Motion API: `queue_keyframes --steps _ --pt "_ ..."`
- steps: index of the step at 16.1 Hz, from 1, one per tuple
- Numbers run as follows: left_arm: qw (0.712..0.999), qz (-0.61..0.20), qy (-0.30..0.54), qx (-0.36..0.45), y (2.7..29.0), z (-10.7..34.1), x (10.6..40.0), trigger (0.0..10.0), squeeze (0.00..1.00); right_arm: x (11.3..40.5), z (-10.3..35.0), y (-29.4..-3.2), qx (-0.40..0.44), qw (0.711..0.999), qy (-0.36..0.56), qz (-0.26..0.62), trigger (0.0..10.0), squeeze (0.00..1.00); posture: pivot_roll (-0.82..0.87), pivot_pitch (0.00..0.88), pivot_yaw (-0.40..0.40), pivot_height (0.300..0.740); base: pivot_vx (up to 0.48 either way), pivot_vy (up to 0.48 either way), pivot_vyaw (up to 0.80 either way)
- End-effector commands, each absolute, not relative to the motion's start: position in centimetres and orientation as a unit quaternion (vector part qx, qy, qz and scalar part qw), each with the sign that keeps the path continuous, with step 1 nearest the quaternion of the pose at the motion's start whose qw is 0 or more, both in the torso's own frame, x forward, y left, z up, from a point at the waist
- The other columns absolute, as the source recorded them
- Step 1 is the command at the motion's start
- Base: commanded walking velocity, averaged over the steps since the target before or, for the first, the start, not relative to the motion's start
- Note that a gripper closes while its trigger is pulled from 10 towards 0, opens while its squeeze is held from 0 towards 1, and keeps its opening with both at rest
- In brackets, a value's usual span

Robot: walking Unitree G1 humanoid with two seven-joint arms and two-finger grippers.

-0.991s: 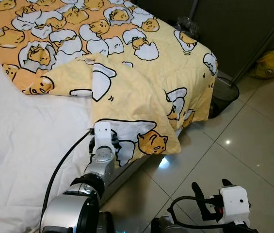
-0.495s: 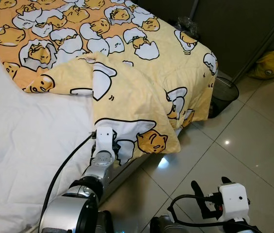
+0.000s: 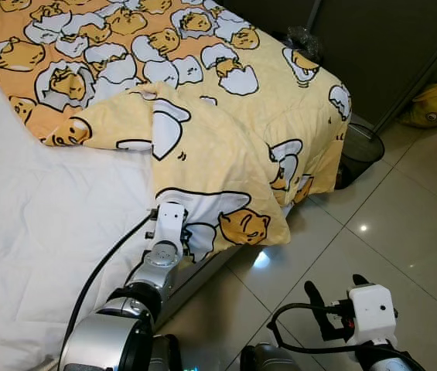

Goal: Clean up the room

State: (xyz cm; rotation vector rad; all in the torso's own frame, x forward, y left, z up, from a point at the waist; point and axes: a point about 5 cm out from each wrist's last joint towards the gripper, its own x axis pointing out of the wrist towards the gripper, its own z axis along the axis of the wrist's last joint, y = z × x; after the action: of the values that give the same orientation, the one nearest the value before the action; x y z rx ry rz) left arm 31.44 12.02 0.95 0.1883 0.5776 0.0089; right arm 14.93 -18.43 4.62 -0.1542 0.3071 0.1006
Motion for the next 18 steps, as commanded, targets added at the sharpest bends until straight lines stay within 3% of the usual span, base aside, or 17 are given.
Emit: queue_keyframes --steps 1,6,12,13,14,18 --pt "0.936 -0.041 0.333 0.105 11.1 -1.1 29.5 0.0 0.0 15.3 4.3 -18.7 -0.09 0.983 0.154 0.05 10.0 0.0 -0.19 0.122 -0.064 0.72 0.0 0.0 0.0" --pt "0.935 -0.075 0.323 0.126 11.1 -1.3 29.2 0.0 0.0 19.2 4.5 -19.0 -0.083 0.988 0.124 0.038 10.0 0.0 -0.14 0.026 -0.042 0.72 0.0 0.0 0.0" --pt "0.931 -0.139 0.303 0.15 10.4 -1.0 29.3 0.0 0.0 21.0 4.1 -18.9 -0.073 0.99 0.119 0.034 10.0 0.0 -0.12 0.0 -0.02 0.72 0.0 0.0 0.0" --pt "0.924 -0.166 0.301 0.169 10.4 -1.3 29.0 10.0 0.0 21.3 4.0 -18.8 -0.072 0.99 0.117 0.033 10.0 0.0 -0.11 0.0 -0.015 0.72 0.0 0.0 0.0" --pt "0.919 -0.178 0.295 0.194 10.7 -1.5 28.8 10.0 0.0 21.5 3.8 -18.8 -0.071 0.99 0.117 0.032 10.0 0.0 -0.11 0.0 -0.011 0.72 0.0 0.0 0.0" --pt "0.936 -0.181 0.268 0.138 10.5 -1.1 28.8 10.0 0.0 22.1 3.3 -18.5 -0.066 0.99 0.12 0.034 10.0 0.0 -0.08 0.0 -0.005 0.72 0.0 0.0 0.0"
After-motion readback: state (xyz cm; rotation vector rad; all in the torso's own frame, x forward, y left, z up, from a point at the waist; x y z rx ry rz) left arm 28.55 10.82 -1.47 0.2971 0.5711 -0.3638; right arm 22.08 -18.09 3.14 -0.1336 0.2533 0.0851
